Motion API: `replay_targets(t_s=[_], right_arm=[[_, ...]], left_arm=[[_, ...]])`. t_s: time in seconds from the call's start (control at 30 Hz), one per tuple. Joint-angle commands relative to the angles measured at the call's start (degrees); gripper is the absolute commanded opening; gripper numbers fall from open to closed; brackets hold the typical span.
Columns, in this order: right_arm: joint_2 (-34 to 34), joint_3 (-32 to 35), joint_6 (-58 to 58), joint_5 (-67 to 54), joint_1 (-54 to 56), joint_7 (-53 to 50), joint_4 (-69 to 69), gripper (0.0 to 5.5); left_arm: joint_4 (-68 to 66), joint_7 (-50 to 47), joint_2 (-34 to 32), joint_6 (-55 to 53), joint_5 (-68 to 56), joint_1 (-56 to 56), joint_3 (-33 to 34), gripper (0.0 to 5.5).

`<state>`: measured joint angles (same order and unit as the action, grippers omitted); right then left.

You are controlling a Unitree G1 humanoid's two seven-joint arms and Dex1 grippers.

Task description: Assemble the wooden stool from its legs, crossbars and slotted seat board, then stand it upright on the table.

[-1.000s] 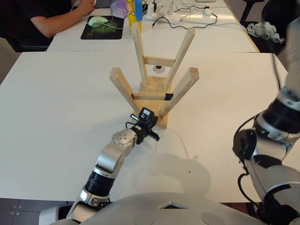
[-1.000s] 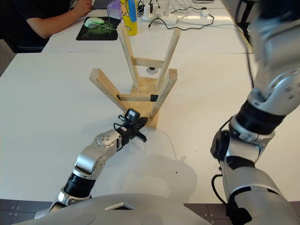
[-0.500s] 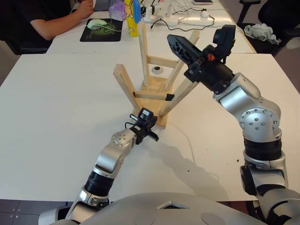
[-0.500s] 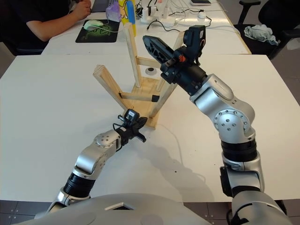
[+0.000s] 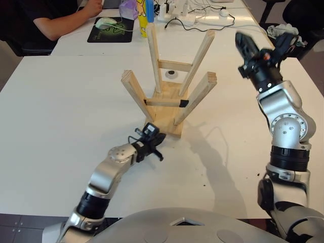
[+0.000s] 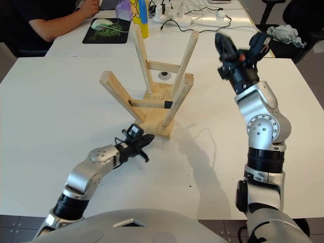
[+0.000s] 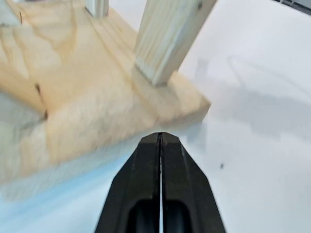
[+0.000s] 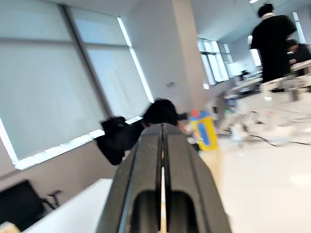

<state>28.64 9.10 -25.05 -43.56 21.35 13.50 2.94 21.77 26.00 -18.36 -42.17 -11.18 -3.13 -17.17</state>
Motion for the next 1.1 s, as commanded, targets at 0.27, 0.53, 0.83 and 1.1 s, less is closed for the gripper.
replay_targets(t_s=[0.27, 0.53, 0.83, 1.1], right_arm=[[-4.62, -16.87, -4.91, 17.91, -18.61, 4.1, -2.13, 0.04], [-6.22, -18.08, -9.59, 19.76, -16.9, 6.57, 1.92, 0.04], [-12.01, -20.07, -8.07, 23.5, -9.97, 8.95, -5.45, 0.04], [-12.59, -16.68, -5.3, 26.65, -10.82, 7.28, -3.47, 0.04]], left_arm=[[-6.04, -3.22, -7.07, -0.2, 3.69, -1.6, 8.59, 0.0], [-10.21, -6.58, 1.38, 2.1, 6.12, 0.67, 0.42, 0.0], [-10.77, -7.93, 3.83, 1.79, 7.71, 2.25, -2.36, 0.0], [-8.02, -9.98, 3.86, 3.17, 9.61, 1.55, -0.38, 0.0]])
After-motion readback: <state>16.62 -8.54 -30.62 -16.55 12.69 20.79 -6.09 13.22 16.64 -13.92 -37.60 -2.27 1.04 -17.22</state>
